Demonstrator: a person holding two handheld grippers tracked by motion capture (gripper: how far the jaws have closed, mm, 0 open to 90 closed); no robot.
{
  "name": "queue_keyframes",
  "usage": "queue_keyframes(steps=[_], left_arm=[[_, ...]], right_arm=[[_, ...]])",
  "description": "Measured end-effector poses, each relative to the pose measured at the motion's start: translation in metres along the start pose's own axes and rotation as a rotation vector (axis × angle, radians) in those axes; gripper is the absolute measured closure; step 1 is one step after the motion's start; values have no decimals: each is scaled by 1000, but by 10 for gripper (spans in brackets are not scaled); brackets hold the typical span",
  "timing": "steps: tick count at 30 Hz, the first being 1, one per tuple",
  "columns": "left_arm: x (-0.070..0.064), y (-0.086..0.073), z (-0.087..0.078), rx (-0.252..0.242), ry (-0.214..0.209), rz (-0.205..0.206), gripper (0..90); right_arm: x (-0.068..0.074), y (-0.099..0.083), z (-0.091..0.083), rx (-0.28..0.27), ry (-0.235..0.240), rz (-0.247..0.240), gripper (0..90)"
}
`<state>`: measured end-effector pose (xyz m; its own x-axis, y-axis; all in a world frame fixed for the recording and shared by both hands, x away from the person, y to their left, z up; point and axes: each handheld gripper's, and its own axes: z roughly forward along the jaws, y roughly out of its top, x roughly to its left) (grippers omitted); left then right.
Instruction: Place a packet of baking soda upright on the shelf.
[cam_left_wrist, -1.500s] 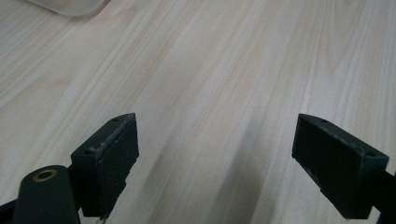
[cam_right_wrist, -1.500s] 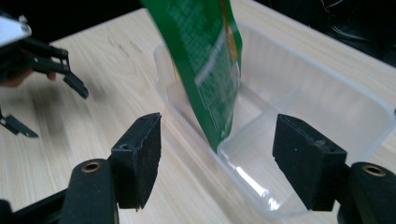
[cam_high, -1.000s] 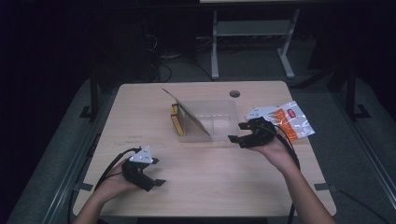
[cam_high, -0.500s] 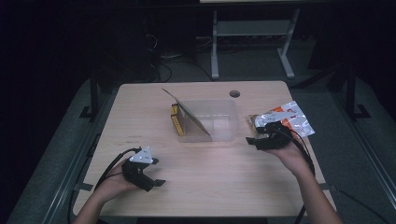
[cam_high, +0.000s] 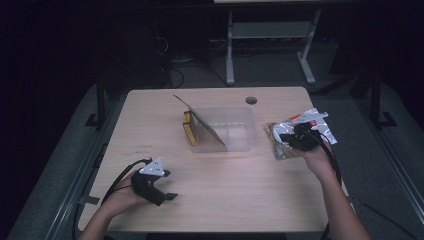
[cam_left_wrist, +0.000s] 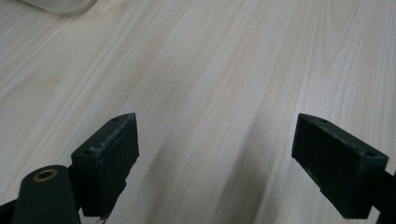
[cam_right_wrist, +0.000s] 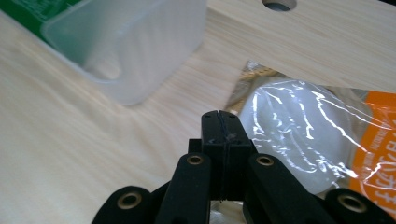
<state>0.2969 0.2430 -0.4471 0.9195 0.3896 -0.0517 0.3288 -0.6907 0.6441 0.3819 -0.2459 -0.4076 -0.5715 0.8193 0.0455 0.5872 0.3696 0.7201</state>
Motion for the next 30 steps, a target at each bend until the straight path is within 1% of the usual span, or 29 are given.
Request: queue_keyframes(steps=[2, 3, 5, 7, 8, 9, 10, 11, 12, 14, 15, 17, 18, 19, 20, 21, 23, 25, 28, 30], left_arm=[[-1, 0, 0, 7, 0, 8, 143], [-1, 0, 0, -1, 0, 0, 143], [-2, 0, 0, -2, 0, 0, 142], [-2, 0, 0, -5, -1, -4, 143], [-1, 0, 0, -4, -1, -4, 142], [-2, 0, 0, -5, -2, 0, 142], [-2, 0, 0, -5, -2, 0, 143], [-2, 0, 0, -1, -2, 1, 143], [-2, 0, 1, 0, -5, -1, 142], [-1, -1, 1, -2, -9, -4, 142], [0, -1, 1, 4, -11, 2, 142], [-1, -1, 1, 8, -9, 1, 142], [0, -1, 1, 11, -10, 2, 143], [-1, -2, 2, 1, -12, -6, 143], [-2, -1, 1, 3, -10, -4, 143], [-2, -1, 1, 8, -11, 2, 142], [-3, 0, 1, 3, -12, -1, 143], [-3, 0, 1, 4, -11, 0, 143], [-2, 0, 0, 6, -14, 7, 143], [-2, -1, 0, 5, -12, 5, 143]], right_arm=[[-5, 2, 6, 3, -22, -10, 896], [-8, 4, 9, 0, -27, 2, 896], [-13, 8, 15, -3, -32, 9, 896], [-18, 11, 23, -13, -44, 7, 896], [-20, 13, 28, 4, -54, 14, 896], [-23, 14, 32, 18, -87, 1, 896], [-23, 14, 32, 18, -87, 1, 896], [-31, 15, 40, 32, -105, 13, 896], [-34, 14, 44, 44, -119, 22, 896], [-38, 9, 54, 80, -130, 17, 897], [-38, 4, 60, 98, -132, -9, 899], [-38, 3, 59, 101, -131, -23, 899], [-37, 3, 59, 105, -130, -44, 900], [-35, 3, 59, 113, -137, -49, 900], [-34, 3, 59, 118, -141, -60, 900], [-33, 3, 58, 127, -131, -72, 900], [-30, 3, 56, 145, -114, -93, 900], [-26, 1, 53, 153, -95, -90, 900], [-20, -3, 49, 157, -75, -107, 900], [-15, -5, 45, 165, -51, -114, 900]])
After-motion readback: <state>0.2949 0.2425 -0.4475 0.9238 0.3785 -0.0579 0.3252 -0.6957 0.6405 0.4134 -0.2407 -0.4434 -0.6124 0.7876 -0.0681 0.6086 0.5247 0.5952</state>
